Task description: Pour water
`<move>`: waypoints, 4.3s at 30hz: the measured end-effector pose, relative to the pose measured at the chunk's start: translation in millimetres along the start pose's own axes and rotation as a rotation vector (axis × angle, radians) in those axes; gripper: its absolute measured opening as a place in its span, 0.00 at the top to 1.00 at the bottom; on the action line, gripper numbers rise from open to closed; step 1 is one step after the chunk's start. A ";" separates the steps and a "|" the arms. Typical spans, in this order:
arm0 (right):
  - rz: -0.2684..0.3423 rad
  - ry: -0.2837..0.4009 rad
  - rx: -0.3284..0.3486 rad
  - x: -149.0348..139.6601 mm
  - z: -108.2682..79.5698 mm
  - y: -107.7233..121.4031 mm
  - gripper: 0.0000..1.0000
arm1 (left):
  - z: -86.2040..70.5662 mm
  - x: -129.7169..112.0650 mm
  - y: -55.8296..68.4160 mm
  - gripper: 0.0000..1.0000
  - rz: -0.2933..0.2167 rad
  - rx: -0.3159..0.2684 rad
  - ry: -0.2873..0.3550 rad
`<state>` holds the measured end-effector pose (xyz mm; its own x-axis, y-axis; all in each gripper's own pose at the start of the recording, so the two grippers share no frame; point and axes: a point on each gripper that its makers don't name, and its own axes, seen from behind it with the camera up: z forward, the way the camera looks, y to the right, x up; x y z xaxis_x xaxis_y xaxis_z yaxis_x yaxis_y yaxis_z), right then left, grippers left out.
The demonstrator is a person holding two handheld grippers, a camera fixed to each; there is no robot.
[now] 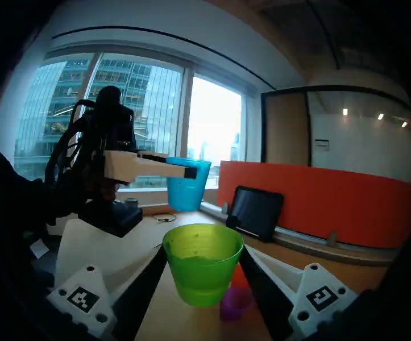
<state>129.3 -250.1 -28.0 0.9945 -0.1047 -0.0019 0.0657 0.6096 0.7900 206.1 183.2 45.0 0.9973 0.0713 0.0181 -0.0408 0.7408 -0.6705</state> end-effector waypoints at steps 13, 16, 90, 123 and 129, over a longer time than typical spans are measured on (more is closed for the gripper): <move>-0.002 -0.079 -0.037 -27.5 -21.3 17.7 0.09 | -15.8 -64.8 -3.2 0.12 -0.011 0.002 -0.083; 0.000 -0.098 -0.046 -33.7 -25.8 22.2 0.09 | -18.1 -80.0 -2.2 0.12 -0.016 0.000 -0.107; 0.043 -0.602 0.012 -212.7 -24.9 41.2 0.09 | -5.8 -290.8 34.1 0.11 0.009 -0.144 -0.552; 0.064 -0.595 -0.054 -216.6 -69.2 35.8 0.00 | -61.2 -287.2 17.9 0.03 -0.048 -0.028 -0.557; 0.076 -0.565 -0.107 -207.7 -97.3 37.4 0.00 | -80.4 -278.9 7.6 0.03 -0.063 0.044 -0.520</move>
<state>-66.8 -129.2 -57.7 0.8007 -0.4431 0.4032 0.0332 0.7048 0.7086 -67.4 115.2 -24.7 0.8362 0.3397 0.4306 0.0045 0.7808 -0.6248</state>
